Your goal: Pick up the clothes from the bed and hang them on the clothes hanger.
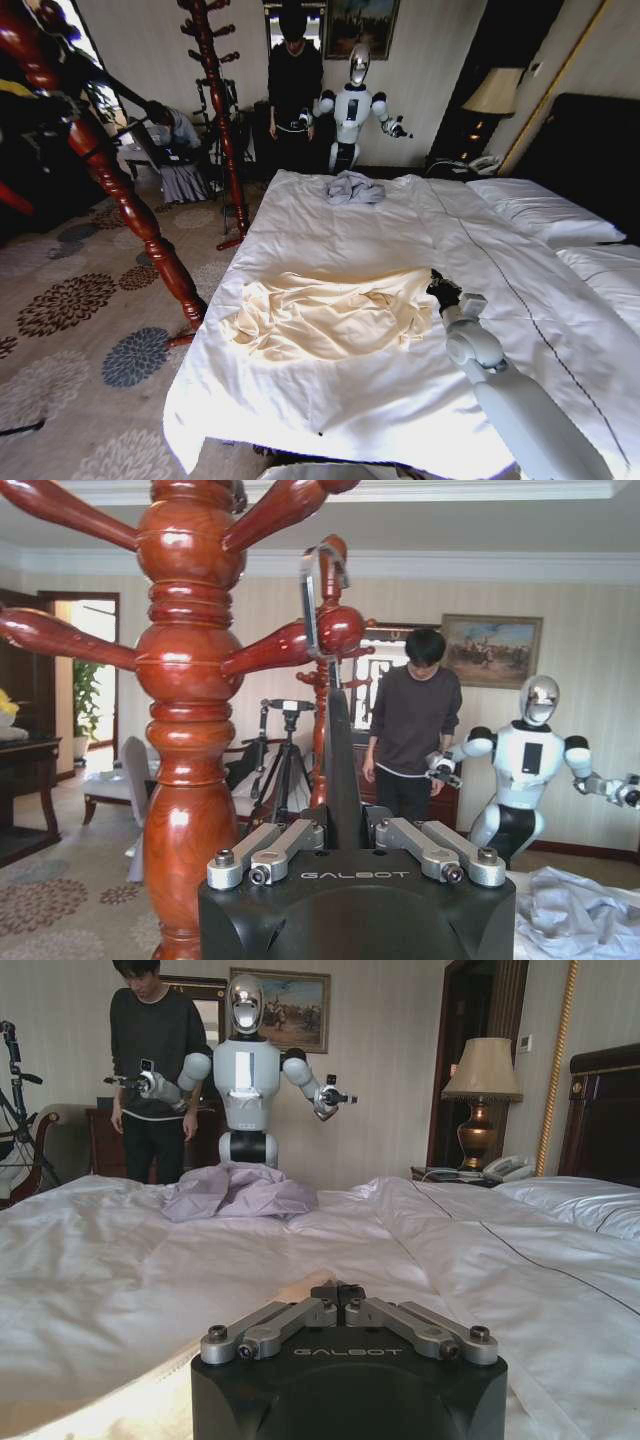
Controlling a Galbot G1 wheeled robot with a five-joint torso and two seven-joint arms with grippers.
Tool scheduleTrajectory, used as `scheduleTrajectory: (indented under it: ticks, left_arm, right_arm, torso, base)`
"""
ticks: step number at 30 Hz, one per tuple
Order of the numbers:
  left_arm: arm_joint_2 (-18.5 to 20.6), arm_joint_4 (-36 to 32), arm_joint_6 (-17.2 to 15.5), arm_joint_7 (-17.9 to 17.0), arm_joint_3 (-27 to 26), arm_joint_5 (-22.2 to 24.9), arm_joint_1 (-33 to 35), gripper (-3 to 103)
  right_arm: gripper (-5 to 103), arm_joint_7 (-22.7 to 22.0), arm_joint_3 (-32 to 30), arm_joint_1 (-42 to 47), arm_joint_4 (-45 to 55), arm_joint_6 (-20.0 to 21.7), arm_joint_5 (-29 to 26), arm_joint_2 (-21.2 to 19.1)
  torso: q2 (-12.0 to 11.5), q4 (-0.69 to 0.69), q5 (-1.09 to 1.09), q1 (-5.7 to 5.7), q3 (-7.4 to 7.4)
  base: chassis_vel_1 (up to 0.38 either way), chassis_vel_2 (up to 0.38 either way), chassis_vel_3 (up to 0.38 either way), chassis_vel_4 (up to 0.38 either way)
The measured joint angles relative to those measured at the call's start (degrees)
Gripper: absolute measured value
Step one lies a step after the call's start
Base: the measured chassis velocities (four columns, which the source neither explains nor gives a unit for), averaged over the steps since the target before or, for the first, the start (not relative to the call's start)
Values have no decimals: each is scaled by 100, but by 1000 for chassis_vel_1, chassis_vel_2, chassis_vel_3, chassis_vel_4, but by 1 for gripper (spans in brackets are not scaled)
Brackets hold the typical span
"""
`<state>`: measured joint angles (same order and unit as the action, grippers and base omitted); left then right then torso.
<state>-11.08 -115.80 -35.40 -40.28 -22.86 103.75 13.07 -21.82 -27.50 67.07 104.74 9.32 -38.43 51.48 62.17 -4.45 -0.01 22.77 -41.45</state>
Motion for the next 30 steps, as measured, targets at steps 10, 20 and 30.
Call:
scheduleTrajectory:
  ticks: [10,20,30]
  left_arm:
    - [122,-563,32,16,-1150,82,1257,16]
    - [-22,-1105,184,356,-1514,-10,2157,16]
    - [-561,-1999,603,1010,-1592,-944,3651,16]
  right_arm:
    - [0,-31,90,-48,0,6,36,16]
    - [0,-43,-4,20,1,10,-3,-13]
    - [0,-16,-20,150,-77,-5,87,26]
  torso:
    - [0,0,2,-1,1]
    - [0,-1,2,-1,0]
    - [0,-2,2,-1,0]
  base:
    - [0,0,0,0]
    - [0,0,0,0]
    - [0,0,0,0]
